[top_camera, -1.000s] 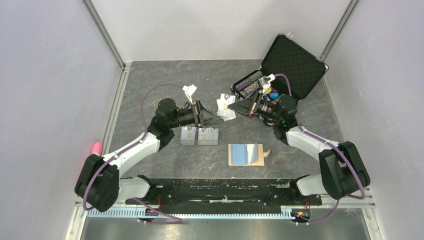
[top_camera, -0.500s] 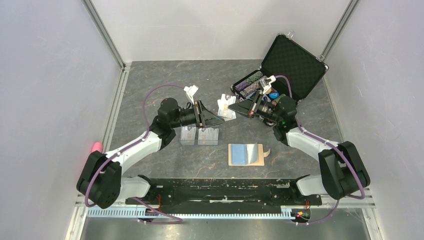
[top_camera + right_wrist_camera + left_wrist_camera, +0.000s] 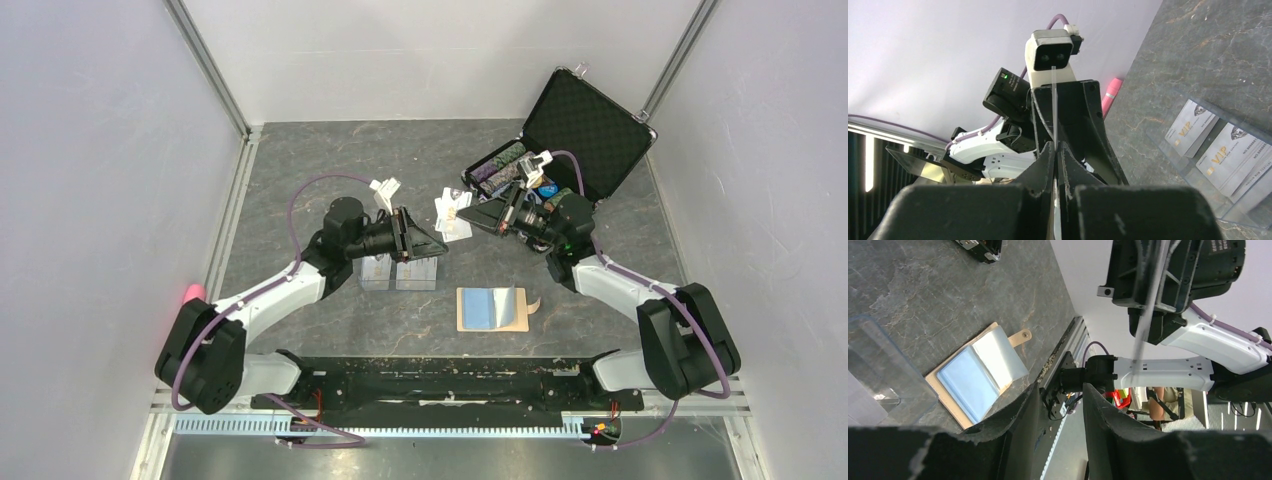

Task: Put the credit cards into the card holder
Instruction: Place the credit card in the storage box.

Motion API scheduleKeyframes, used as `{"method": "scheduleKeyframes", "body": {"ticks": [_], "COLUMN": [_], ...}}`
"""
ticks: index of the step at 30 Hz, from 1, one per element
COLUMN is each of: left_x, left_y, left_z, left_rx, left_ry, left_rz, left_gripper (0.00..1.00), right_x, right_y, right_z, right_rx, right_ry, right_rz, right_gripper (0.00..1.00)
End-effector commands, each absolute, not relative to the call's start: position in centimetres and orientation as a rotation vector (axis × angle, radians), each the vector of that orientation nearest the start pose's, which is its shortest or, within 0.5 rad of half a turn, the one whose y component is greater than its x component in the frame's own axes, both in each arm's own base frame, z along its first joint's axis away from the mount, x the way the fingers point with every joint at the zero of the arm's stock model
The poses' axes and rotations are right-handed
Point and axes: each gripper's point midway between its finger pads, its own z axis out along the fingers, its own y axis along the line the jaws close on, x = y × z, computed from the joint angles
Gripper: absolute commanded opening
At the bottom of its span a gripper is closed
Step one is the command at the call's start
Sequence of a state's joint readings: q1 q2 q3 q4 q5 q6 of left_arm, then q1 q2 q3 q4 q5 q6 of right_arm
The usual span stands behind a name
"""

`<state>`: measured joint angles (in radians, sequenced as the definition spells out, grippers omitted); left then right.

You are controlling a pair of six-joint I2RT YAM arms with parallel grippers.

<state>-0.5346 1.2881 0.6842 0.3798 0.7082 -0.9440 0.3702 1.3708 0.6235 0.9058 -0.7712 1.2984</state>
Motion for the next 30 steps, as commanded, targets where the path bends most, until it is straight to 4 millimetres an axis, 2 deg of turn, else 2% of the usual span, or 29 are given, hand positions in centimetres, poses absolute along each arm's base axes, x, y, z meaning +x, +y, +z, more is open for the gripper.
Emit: {"method": "scheduleKeyframes", "body": {"ticks": [1,10,14,18,23,27,30], "left_x": [24.2,23.2,22.3,21.9,21.4,20.8,20.7], "left_y": [-30.1,-31.0,-31.0,-30.5,-29.6,-29.4,-29.4], "left_z": [22.3,27.4,28.5,28.8,27.9,27.6,28.2], "left_rx": [0.215,0.285,0.329,0.317,0.296,0.302,0.288], "left_ry": [2.007,1.770,1.738,1.744,1.791,1.793,1.756], "left_rz": [-1.567,-1.773,-1.823,-1.798,-1.726,-1.730,-1.767], "left_gripper": [0.45,0.46,0.45,0.44,0.44,0.46,0.47], "right_x": [26.9,26.9,27.2,27.5,28.0,28.2,28.0], "right_y": [27.0,27.0,27.0,27.0,27.1,27.2,27.2], "right_z": [29.1,28.7,28.8,29.2,29.9,30.2,29.9], "right_rx": [-0.059,-0.047,-0.039,-0.031,-0.024,-0.023,-0.026], "right_ry": [1.675,1.682,1.675,1.661,1.640,1.630,1.637], "right_rz": [1.858,1.858,1.854,1.852,1.856,1.861,1.869], "right_gripper": [0.00,0.00,0.00,0.00,0.00,0.00,0.00]}}
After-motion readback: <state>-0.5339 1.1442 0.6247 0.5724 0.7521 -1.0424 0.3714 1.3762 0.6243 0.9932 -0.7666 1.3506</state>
